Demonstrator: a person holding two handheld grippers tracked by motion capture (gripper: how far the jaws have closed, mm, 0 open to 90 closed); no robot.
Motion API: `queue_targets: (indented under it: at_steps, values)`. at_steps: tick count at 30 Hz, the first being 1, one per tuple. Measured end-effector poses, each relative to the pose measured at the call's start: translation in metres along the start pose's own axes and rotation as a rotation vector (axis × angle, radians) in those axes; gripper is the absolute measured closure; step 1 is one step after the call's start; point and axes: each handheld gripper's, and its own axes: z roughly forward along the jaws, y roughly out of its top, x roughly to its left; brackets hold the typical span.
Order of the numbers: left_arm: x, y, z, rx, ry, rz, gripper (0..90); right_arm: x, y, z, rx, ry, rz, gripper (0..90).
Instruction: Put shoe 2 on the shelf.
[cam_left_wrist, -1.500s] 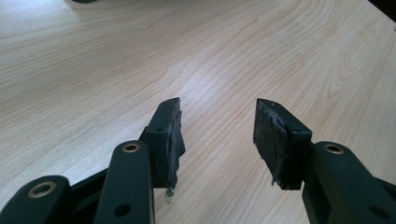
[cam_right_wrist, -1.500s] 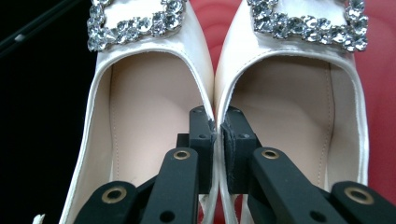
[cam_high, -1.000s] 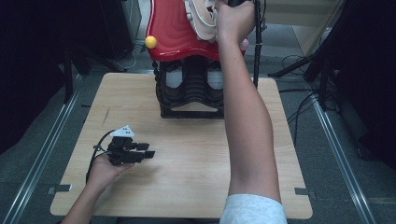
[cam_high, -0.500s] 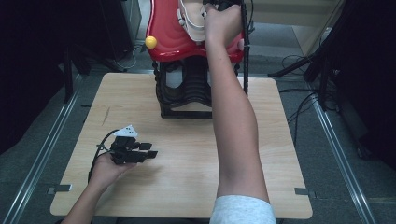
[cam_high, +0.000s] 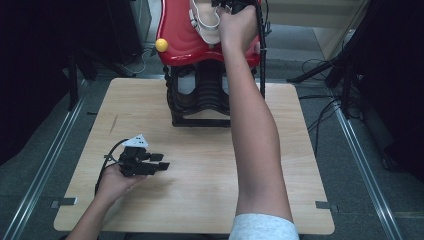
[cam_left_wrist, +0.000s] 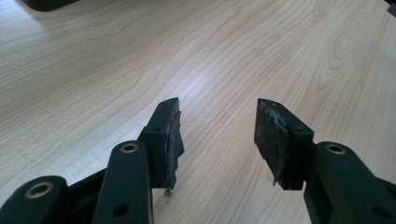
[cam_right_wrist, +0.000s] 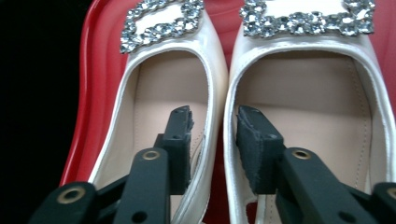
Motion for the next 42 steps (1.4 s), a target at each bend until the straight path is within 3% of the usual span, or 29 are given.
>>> queue_targets:
  at_steps: [10, 19, 27, 31, 42]
  values:
    - [0.001, 0.000, 0.002, 0.012, 0.000, -0.007, 50.3, -0.005, 0.001, -0.015, -0.019, 0.087, -0.007, 52.2]
    - [0.000, 0.000, 0.003, 0.018, 0.002, 0.001, 50.3, -0.019, 0.002, -0.043, -0.050, 0.122, -0.041, 48.6]
    - [-0.001, 0.000, 0.004, 0.022, -0.009, 0.000, 49.5, -0.044, -0.002, -0.063, -0.071, 0.136, -0.062, 47.3]
    - [0.000, 0.001, 0.005, 0.023, -0.009, -0.004, 48.8, -0.059, -0.007, -0.066, -0.064, 0.120, -0.069, 46.2]
    - [0.000, 0.004, 0.006, 0.016, -0.045, -0.023, 44.7, -0.108, -0.029, -0.077, -0.070, 0.110, -0.032, 43.3]
